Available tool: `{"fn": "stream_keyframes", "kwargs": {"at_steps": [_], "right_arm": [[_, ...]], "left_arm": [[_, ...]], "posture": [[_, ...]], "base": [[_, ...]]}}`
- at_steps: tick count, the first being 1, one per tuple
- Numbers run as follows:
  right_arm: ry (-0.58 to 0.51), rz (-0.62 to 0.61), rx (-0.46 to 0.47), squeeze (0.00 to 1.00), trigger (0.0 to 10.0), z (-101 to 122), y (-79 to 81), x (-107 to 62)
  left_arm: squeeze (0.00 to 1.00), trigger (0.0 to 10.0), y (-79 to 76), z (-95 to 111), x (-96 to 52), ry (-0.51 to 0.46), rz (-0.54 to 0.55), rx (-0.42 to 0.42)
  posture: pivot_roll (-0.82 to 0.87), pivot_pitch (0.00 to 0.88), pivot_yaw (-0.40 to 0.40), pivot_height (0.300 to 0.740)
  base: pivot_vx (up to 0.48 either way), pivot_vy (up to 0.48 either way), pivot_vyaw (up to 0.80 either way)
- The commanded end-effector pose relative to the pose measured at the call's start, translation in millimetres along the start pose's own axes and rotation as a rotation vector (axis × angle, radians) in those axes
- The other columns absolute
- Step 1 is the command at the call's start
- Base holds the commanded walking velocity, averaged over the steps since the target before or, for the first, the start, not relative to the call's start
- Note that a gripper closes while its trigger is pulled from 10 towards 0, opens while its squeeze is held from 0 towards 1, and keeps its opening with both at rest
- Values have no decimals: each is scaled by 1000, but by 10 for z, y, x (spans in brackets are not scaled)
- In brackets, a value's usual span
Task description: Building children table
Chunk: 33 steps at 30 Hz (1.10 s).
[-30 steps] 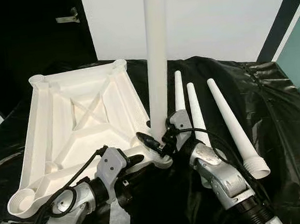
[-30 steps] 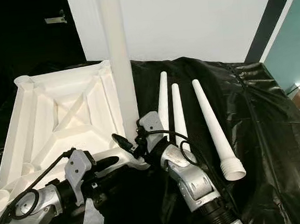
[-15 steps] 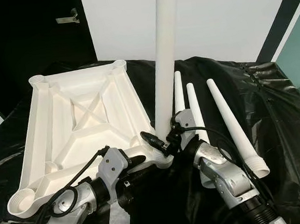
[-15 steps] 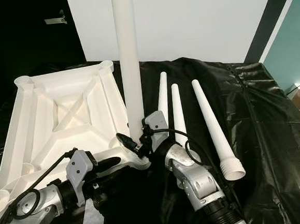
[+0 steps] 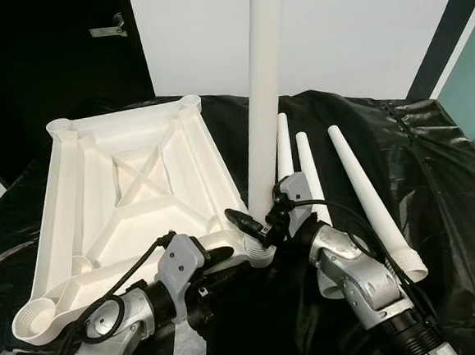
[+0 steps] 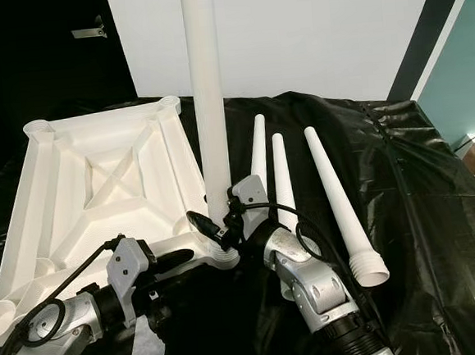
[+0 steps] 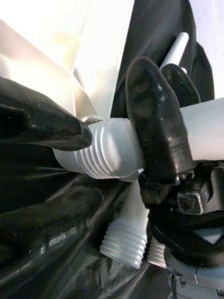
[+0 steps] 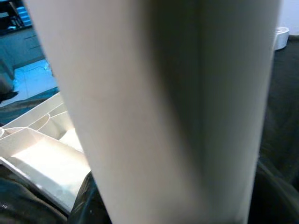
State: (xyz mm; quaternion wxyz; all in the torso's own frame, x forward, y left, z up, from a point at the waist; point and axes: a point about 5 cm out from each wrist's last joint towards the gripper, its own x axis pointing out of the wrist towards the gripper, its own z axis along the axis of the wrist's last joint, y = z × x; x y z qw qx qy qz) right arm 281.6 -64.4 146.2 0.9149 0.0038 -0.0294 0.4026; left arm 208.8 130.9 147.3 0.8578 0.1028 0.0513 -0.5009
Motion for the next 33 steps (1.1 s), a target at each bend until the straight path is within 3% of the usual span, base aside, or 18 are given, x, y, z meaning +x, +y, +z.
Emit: {"fn": "stream_keyframes", "kwargs": {"at_steps": [1,11,27,33], "right_arm": [[64,-24,19,0,10000,-126,-66,-59],[75,8,-72,0,10000,-140,-67,-88],[64,35,-130,0,10000,-89,-106,-65],[59,87,-181,0,10000,-113,-24,-69]], "left_arm": [[0,10000,23,25,5,-2,40,12],[0,10000,10,26,19,-6,29,13],[0,10000,-12,27,45,-11,5,2],[0,10000,6,26,38,-4,-7,5]], "posture": [[117,0,-57,740],[112,0,-51,740],[83,0,-34,740],[78,0,-23,740]], "base": [[0,0,0],[0,0,0],[0,0,0],[0,0,0]]}}
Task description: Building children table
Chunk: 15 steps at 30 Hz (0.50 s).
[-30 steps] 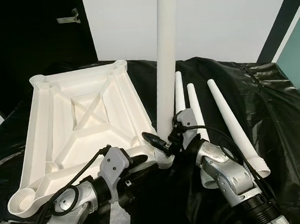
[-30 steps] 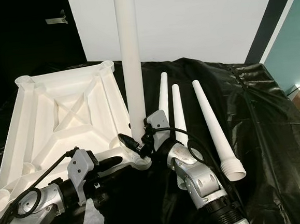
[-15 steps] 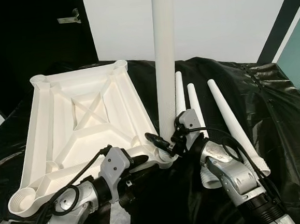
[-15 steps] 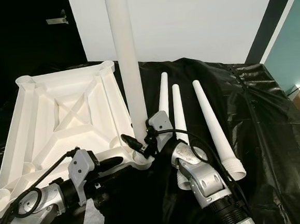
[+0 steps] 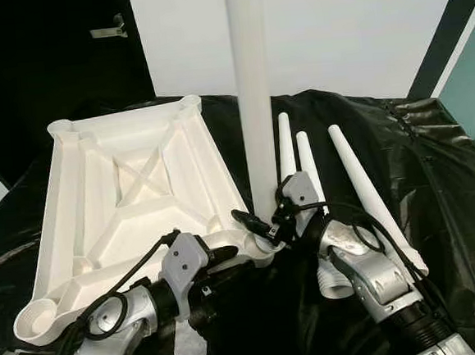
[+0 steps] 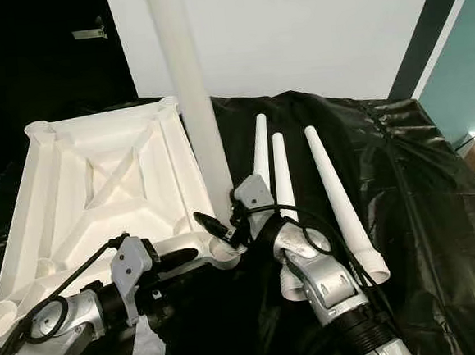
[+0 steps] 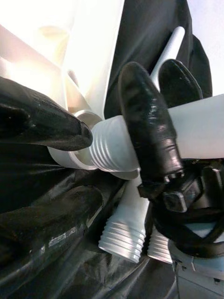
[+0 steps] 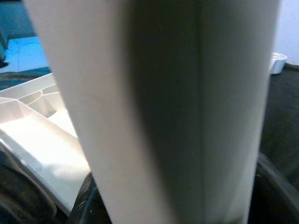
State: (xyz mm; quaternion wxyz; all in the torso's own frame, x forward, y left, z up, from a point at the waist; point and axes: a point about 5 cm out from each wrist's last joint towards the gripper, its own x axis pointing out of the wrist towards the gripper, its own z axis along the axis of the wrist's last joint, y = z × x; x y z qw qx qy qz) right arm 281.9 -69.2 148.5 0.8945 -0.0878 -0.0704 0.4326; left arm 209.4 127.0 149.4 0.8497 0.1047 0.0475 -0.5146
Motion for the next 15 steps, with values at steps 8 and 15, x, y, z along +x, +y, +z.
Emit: {"fn": "stream_keyframes", "kwargs": {"at_steps": [8,15], "right_arm": [[-4,58,57,0,10000,-90,137,69],[-35,111,56,0,10000,-61,204,147]], "left_arm": [[0,10000,-2,2,-6,10,12,-7],[0,10000,-33,18,-30,14,-11,-16]], "posture": [[88,0,-15,740],[99,0,-20,740]], "base": [[0,0,0],[0,0,0]]}}
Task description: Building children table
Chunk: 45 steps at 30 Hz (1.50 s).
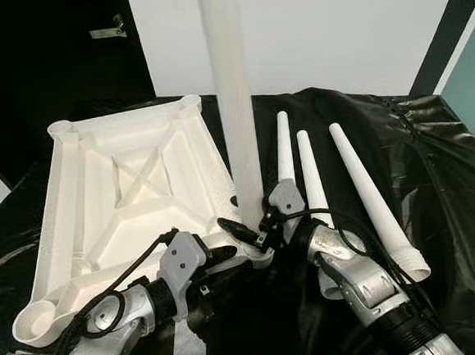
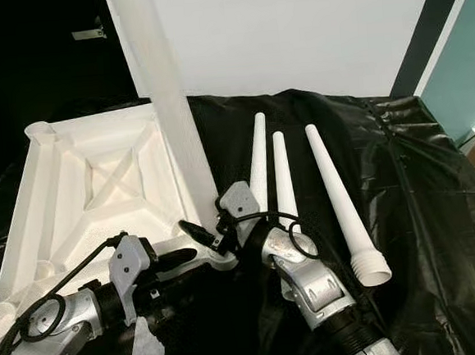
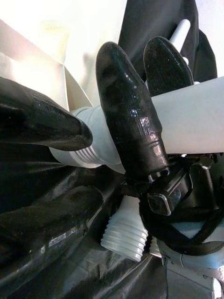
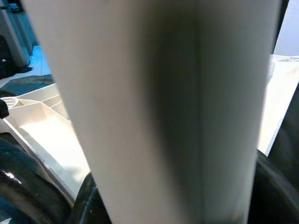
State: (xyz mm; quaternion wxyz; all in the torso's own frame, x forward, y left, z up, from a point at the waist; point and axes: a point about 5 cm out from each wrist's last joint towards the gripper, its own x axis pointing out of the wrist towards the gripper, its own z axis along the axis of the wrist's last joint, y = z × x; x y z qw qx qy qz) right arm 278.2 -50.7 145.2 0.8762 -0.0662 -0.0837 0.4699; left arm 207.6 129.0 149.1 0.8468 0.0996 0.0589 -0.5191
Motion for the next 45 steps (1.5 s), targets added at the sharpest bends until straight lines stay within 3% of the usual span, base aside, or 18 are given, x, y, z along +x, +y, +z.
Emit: {"fn": "stream_keyframes", "kwargs": {"at_steps": [1,26,45], "right_arm": [[15,43,27,0,10000,-60,64,36],[8,171,-3,0,10000,-198,58,-138],[32,-6,279,0,10000,-276,-63,-109]], "left_arm": [[0,10000,-38,24,-6,1,-1,1],[0,10000,-96,42,-43,16,-47,-23],[0,10000,-108,64,-30,8,-27,-23]], "posture": [[100,0,-21,740],[109,0,-4,740],[113,0,-27,740]], "base": [[0,0,0],[0,0,0],[0,0,0]]}}
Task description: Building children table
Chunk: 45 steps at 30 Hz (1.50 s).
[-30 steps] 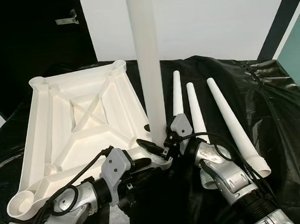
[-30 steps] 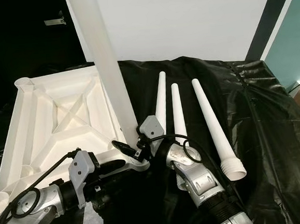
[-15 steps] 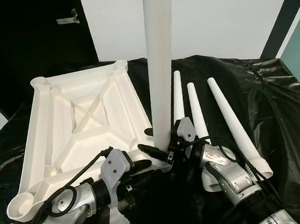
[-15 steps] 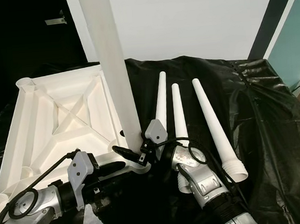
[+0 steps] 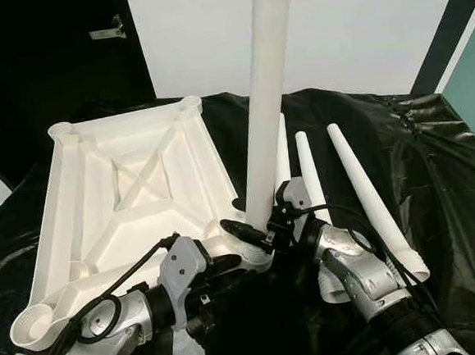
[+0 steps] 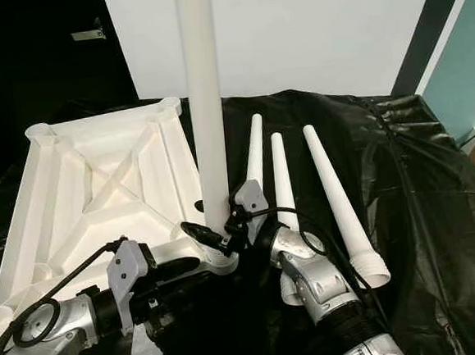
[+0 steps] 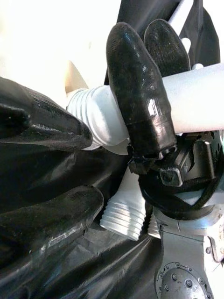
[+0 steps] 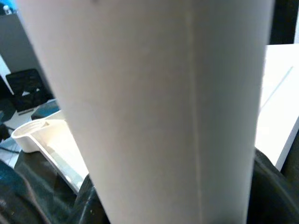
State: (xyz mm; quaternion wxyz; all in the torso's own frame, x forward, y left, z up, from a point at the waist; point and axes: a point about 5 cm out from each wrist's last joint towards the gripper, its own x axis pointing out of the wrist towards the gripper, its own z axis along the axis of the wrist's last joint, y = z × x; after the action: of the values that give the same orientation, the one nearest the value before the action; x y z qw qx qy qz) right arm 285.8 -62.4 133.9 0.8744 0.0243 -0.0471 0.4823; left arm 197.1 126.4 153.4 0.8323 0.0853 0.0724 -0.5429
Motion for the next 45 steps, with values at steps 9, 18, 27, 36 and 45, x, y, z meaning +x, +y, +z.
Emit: {"fn": "stream_keyframes", "kwargs": {"at_steps": [9,18,27,36,45], "right_arm": [[42,-73,97,0,10000,-168,37,-47],[64,-219,60,0,10000,-162,59,43],[67,-205,-27,0,10000,-191,230,114],[128,-177,-131,0,10000,-246,216,51],[133,-169,-167,0,10000,-288,172,-45]], "left_arm": [[0,10000,-35,3,17,1,30,4],[0,10000,-42,-5,25,-1,37,4],[0,10000,-48,-13,29,-4,42,5],[0,10000,-40,-21,18,2,45,9],[0,10000,-34,-25,4,6,52,9]], "posture": [[111,0,-38,740],[117,0,-53,740],[120,0,-52,740],[128,0,-56,740],[133,0,-49,740]], "base": [[0,0,0],[0,0,0],[0,0,0],[0,0,0],[0,0,0]]}}
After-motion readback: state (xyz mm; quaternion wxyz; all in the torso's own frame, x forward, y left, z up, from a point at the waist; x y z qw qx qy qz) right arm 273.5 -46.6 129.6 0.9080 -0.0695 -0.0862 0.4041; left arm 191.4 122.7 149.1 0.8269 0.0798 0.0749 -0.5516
